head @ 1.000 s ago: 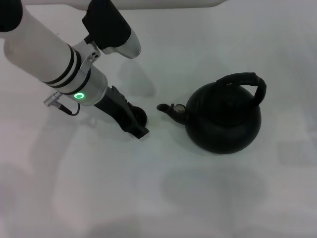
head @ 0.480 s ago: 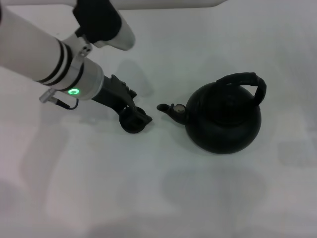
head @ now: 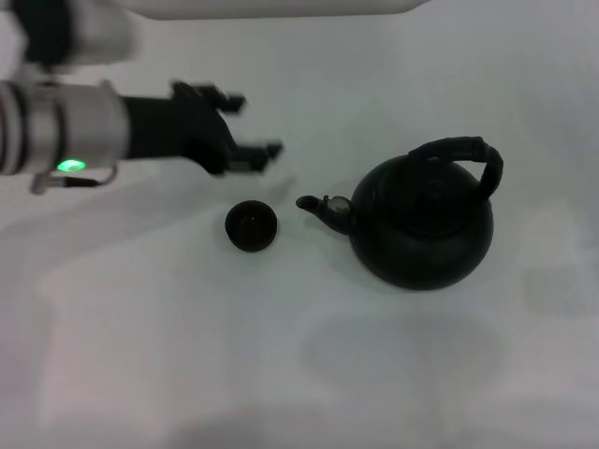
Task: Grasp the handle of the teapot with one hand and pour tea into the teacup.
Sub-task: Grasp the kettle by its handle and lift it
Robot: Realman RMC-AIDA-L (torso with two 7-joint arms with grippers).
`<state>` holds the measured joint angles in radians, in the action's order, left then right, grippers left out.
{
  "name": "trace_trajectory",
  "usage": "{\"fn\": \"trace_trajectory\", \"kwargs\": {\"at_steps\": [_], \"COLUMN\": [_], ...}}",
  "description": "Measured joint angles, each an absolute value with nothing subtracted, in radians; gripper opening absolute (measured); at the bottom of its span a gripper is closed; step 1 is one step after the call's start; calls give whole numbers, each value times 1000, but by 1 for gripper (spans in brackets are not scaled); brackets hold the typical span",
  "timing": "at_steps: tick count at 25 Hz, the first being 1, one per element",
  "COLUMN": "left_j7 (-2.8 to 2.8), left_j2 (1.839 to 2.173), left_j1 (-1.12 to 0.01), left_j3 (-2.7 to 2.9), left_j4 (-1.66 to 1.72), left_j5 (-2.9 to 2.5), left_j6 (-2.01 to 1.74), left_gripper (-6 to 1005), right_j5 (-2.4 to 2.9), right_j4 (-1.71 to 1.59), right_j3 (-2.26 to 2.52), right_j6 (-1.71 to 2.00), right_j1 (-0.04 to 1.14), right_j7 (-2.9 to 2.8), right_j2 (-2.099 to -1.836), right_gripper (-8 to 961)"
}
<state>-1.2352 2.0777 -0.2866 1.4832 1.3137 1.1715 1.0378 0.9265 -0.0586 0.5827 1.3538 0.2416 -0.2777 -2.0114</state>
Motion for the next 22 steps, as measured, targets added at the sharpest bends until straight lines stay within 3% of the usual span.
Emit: {"fn": "trace_trajectory", "kwargs": {"at_steps": [5,8,12,22], "left_j7": [-1510,-1722,-1952,-2195], "left_j2": [2076,2075,2075,2074], "left_j1": [-185,-144,-119,-147], "left_j3": [1345,1296,1256,1140], "left_j4": [1210,1092,910,581], "left_j5": [1489,1682,1872,2015], "left_j6": [1026,1061,1122,1226], "left_gripper": [799,799,799,798], "right_j5": [944,1029,1347,1772], "right_j4": [-190,-416,-901,-1257], "right_j3": [774,916,994,1022], "right_j6": [1293,1228,1140,1322], "right_j1": [217,143,-36,-81], "right_j7": [-498,-768,-1157,-1695], "right_j2": [-1993,-1982,-2014,-2016], "right_gripper": [860,860,860,847]}}
